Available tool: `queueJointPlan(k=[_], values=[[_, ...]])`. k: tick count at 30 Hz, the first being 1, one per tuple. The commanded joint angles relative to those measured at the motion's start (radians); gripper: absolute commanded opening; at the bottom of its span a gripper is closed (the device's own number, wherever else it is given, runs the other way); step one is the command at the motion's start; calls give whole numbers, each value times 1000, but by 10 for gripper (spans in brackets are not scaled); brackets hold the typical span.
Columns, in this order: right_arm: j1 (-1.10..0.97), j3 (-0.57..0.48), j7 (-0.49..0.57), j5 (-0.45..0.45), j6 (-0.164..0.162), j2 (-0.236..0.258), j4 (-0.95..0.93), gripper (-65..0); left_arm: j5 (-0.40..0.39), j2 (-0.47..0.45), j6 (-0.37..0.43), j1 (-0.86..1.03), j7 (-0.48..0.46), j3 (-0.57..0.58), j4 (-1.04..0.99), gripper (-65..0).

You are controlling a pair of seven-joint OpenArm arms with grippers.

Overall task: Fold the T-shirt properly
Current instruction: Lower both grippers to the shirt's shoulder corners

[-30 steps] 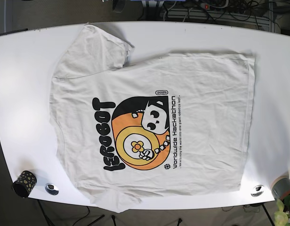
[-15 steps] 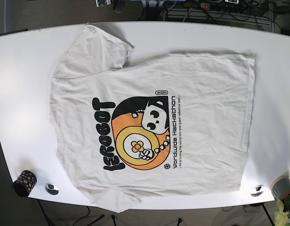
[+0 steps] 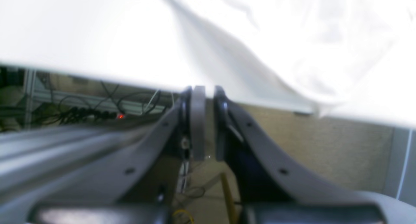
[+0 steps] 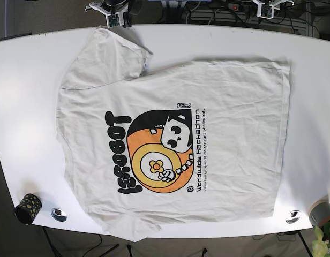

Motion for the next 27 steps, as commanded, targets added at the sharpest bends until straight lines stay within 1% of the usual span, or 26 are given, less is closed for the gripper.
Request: queueJointPlan(k=[1,8,10,15,17,20,22,23,24,27], values=[[13,0,22,2,3,1,17,-607,-3,-1,3,3,-18,-1,16,-465],[103,0,22,5,3,-3,14,-604,-2,-9,1,-95,-18,-1,11,-465],[122,0,22,33,3,-3,14,-602,-2,-9,1,-112,-18,-1,11,-449],[169,65,22,216,3,4,12,-601,-2,-9,1,-146,-18,-16,8,-315],[180,88,22,274,4,5,12,-590,-2,-9,1,-160,-18,-16,8,-290],[180,123,22,361,4,5,14,-503,-2,-9,1,-178,-18,-16,8,-290],[180,141,22,417,11,5,14,-452,-2,-9,1,-190,-18,-16,8,-289],[180,147,22,436,21,5,14,-436,-2,-9,1,-193,-18,-16,8,-289],[180,158,22,469,49,5,14,-423,-2,-9,0,-198,-18,-16,8,-287],[177,200,16,553,129,5,14,-419,-3,-10,0,-206,-18,-16,7,-287]])
